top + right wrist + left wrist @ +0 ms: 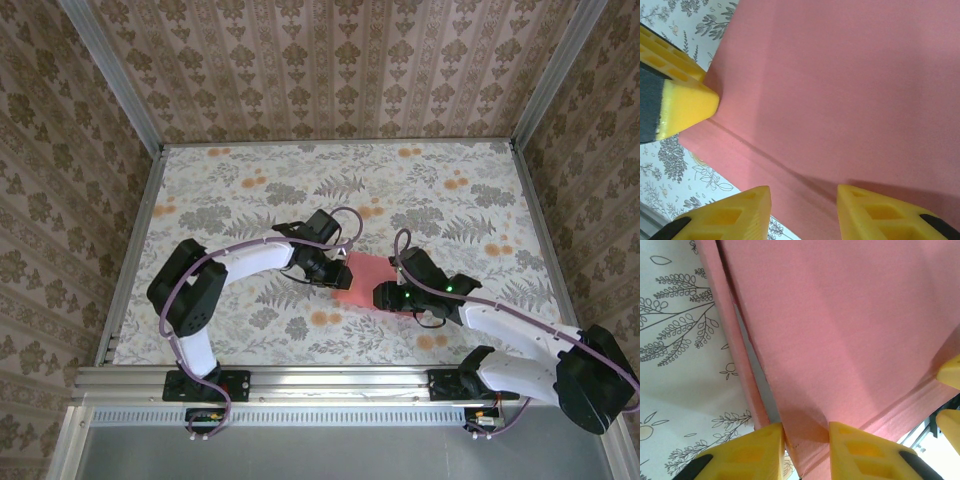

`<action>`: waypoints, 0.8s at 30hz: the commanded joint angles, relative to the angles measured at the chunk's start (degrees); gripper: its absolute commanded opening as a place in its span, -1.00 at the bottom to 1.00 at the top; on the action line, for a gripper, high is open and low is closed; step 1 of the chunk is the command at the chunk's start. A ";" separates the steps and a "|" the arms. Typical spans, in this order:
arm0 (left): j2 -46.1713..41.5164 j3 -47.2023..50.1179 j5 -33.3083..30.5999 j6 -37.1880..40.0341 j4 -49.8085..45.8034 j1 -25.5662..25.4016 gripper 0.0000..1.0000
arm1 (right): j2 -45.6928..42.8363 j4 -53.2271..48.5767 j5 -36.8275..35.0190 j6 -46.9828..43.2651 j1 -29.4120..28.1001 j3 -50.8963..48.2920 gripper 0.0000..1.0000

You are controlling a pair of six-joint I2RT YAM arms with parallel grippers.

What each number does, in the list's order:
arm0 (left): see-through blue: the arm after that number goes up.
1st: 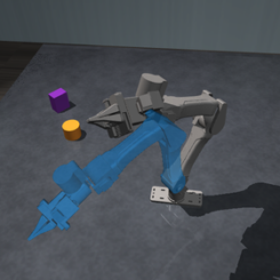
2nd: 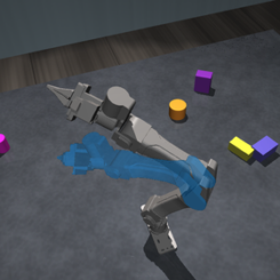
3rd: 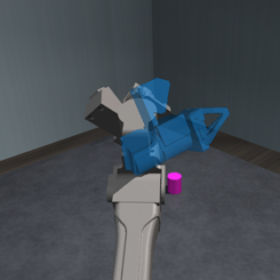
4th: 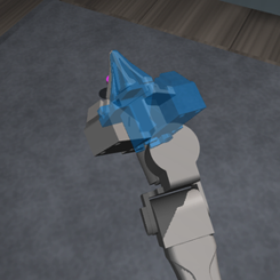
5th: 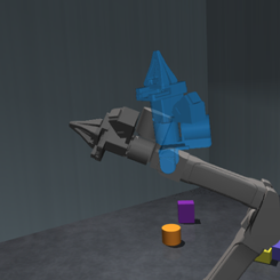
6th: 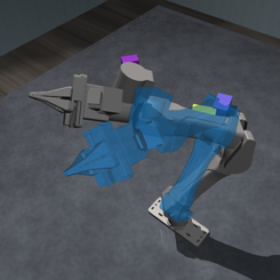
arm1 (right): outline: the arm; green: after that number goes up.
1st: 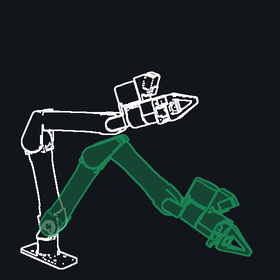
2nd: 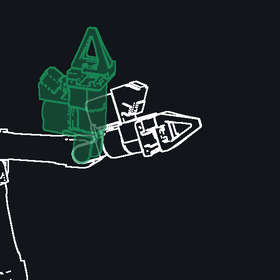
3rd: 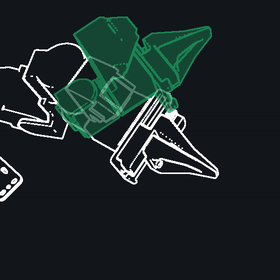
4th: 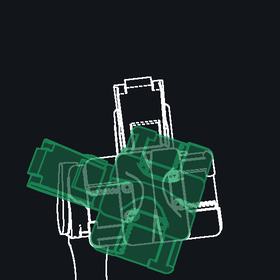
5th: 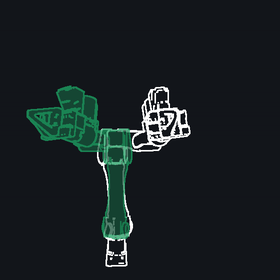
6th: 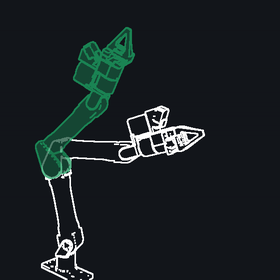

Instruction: Fold the paper box

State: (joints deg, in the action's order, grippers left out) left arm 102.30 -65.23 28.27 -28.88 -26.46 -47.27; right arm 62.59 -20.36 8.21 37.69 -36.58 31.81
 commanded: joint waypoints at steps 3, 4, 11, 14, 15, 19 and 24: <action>-1.59 1.26 -1.33 -0.30 -1.85 0.02 -0.41 | 1.04 0.42 -0.64 0.15 -0.15 -1.01 -0.18; -2.26 1.32 -1.42 -0.28 -1.76 0.07 -0.37 | 1.09 0.41 -0.76 0.17 -0.19 -1.12 -0.19; -5.64 1.47 -0.51 0.57 -0.73 0.29 -0.28 | 2.44 0.63 -1.59 -0.31 -0.38 -1.39 -0.18; -6.45 2.48 0.64 0.06 1.70 0.33 -0.29 | 3.95 0.74 -2.50 -0.74 -0.82 -1.31 -0.19; -6.69 2.75 0.57 0.06 2.42 0.33 -0.28 | 4.63 0.61 -2.97 -0.89 -0.99 -1.31 -0.19; -8.01 4.23 0.00 -0.41 4.87 0.40 -0.26 | 6.26 1.76 -3.55 -0.96 -1.86 -1.38 -0.19; -10.93 6.78 -1.22 -1.49 7.15 1.91 -0.26 | 8.21 4.20 -3.55 -0.59 -3.20 -0.21 -0.19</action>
State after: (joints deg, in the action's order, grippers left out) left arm 94.65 -59.79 27.62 -28.99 -21.65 -46.72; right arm 69.01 -17.21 6.00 37.45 -38.89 31.40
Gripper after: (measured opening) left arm 0.372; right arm 0.406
